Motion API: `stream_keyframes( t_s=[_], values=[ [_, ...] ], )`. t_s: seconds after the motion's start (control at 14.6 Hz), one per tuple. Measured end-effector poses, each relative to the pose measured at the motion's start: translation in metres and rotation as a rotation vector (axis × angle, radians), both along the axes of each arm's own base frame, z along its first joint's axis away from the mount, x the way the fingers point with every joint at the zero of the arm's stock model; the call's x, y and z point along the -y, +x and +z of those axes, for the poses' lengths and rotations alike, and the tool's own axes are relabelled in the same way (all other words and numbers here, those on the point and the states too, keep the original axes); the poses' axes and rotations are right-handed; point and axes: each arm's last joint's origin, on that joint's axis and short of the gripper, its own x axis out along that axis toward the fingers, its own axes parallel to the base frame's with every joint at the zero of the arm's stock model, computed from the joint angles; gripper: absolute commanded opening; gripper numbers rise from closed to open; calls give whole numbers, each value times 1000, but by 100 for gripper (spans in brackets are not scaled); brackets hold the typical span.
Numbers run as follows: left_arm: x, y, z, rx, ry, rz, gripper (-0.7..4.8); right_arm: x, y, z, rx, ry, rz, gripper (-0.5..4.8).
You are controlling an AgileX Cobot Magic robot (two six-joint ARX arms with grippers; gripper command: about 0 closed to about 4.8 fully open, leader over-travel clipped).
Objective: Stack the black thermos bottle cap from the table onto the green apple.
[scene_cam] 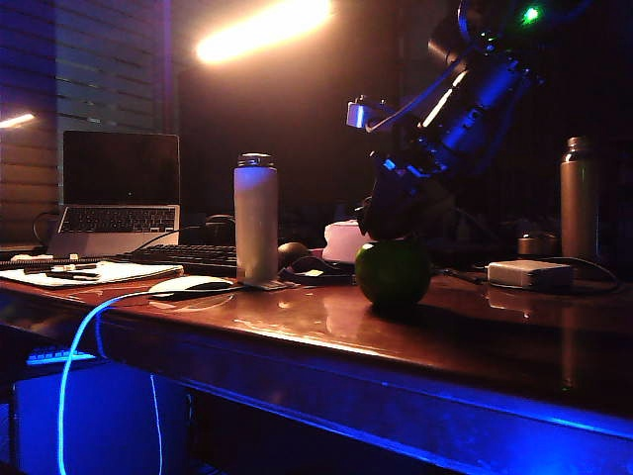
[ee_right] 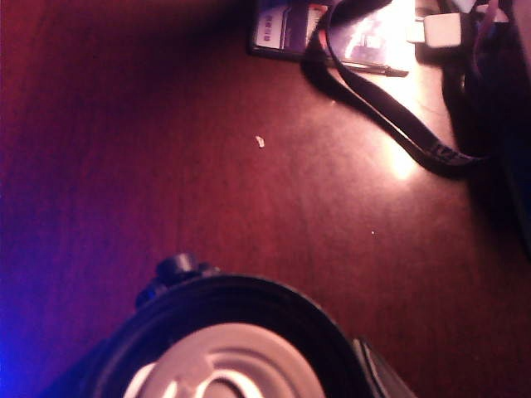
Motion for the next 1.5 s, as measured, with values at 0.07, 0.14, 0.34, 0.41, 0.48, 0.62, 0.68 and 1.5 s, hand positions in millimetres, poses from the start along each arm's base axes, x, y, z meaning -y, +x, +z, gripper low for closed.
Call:
stream_keyframes(
  t_s=[0.07, 0.14, 0.34, 0.41, 0.48, 0.62, 0.68, 1.5],
  values=[
    [0, 0, 0, 0, 0, 0, -3, 0, 0, 0, -1, -1, 0, 335],
    [0, 0, 0, 0, 0, 0, -3, 0, 0, 0, -5, -2, 0, 339],
    [0, 0, 0, 0, 0, -1, -3, 1, -2, -1, -23, -11, 3, 479],
    [0, 0, 0, 1, 0, 0, -3, 1, -2, -2, -32, -14, 2, 479],
    [0, 0, 0, 0, 0, 0, -3, 1, -2, -2, -30, -15, 6, 479],
    [0, 0, 0, 0, 0, 0, -3, 1, -2, -2, -29, -13, 7, 479],
    [0, 0, 0, 0, 0, 0, -3, 1, -2, -1, -27, -9, 10, 479],
    [-15, -43, 25, 143, 0, 72, -3, 34, -88, 165, 493, 186, -157, -5]
  ],
)
